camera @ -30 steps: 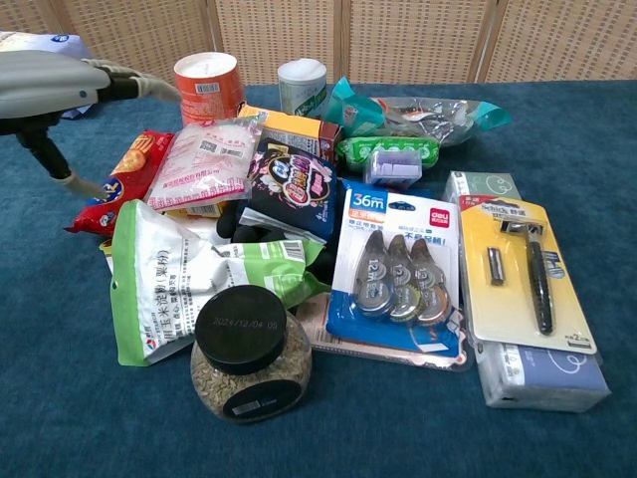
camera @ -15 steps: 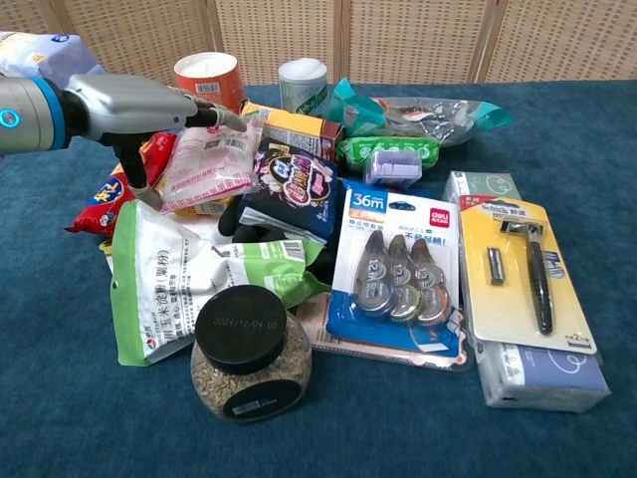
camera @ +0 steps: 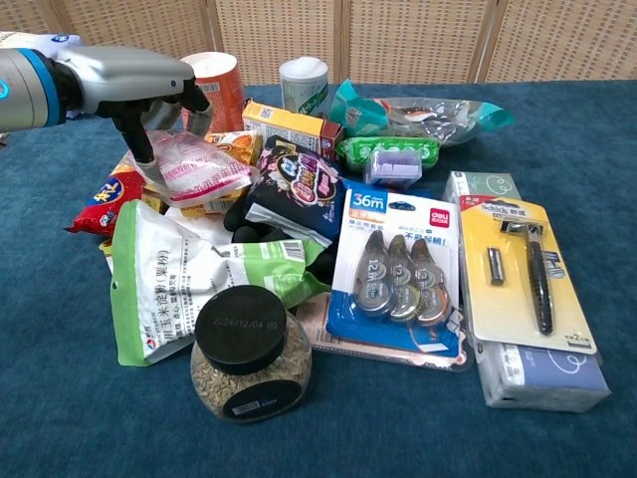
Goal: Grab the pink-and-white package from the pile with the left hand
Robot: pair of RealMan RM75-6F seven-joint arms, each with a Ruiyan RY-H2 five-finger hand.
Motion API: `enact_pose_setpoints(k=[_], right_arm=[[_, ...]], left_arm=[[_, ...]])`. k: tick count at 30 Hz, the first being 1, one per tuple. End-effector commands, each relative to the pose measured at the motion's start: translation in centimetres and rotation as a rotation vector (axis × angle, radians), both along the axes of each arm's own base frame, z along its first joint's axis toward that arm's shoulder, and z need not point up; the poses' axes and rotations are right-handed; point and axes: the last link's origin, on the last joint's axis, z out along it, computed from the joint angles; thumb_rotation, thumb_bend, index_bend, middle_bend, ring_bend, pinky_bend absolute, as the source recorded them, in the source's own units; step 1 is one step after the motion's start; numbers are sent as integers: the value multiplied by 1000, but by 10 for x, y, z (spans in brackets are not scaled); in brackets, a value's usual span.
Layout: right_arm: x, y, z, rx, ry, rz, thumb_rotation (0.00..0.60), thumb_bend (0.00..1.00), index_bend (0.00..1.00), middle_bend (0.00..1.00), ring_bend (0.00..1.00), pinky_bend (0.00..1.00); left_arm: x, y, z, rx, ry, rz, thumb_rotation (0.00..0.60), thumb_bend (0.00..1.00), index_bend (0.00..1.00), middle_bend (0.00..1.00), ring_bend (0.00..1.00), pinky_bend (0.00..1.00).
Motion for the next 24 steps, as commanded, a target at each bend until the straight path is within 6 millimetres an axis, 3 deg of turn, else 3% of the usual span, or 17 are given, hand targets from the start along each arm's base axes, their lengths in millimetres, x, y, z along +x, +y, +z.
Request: enact_pose_setpoints(k=[1,8,17,24], right_arm=[[0,-2,-1,7,2,2,600,116,0,0,33,116],[4,-12,-10,33,-7,20,600,115,0,0,33,117],[5,-16,-22,65,-27,40,600,116,0,0,34,116],[3,-16,-28,71,-45,50,600,116,0,0,33,117]], left_arm=[[-7,-8,20,21,-88,34,600,169,685,752,877,702],[-28,-31,68,99,-279,77,600,169,676,747,877,703],[-27,-66,129,237,-604,-24,600,169,646,734,876,693],[-17,-79,147,346,-791,-144,600,170,648,731,864,680]])
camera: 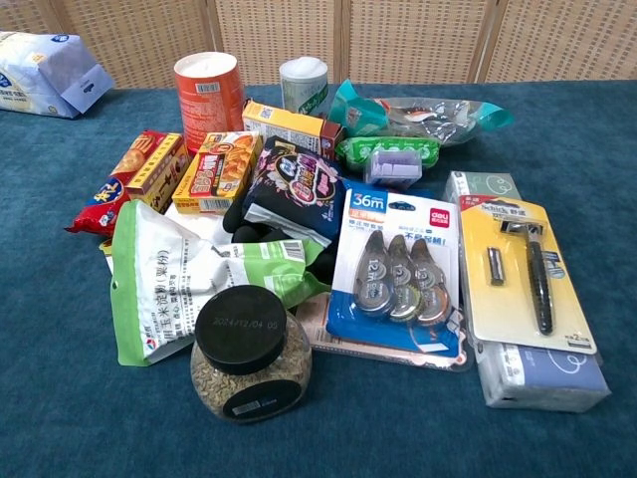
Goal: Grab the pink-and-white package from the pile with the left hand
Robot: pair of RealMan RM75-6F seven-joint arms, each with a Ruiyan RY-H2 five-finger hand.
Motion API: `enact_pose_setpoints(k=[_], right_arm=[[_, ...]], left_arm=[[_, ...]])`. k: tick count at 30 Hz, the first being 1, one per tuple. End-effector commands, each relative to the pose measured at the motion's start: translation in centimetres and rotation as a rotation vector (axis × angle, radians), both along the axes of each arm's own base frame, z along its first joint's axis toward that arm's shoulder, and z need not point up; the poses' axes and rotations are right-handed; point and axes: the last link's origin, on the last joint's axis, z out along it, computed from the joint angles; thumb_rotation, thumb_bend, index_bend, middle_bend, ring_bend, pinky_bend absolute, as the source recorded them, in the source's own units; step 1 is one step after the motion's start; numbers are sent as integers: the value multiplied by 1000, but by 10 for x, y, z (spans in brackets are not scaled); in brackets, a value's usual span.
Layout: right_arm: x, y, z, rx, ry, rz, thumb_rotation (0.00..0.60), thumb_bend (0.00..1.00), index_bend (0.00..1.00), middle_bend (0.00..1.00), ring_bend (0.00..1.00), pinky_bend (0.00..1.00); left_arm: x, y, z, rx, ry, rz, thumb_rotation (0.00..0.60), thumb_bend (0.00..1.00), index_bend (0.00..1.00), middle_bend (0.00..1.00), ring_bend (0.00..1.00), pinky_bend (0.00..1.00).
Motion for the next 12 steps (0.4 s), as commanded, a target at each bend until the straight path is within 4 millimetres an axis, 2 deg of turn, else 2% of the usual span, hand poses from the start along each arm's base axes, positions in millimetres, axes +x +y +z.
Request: enact_pose_setpoints(k=[1,12], right_arm=[[-1,0,-2,4,-5,0,600,116,0,0,33,116],[-7,2,0,0,-9,-12,600,116,0,0,33,116]], left_arm=[[6,-9,7,62,-110,-63,600,169,648,731,864,680],[15,-8,3,69,-165,-108,600,169,647,731,862,678]])
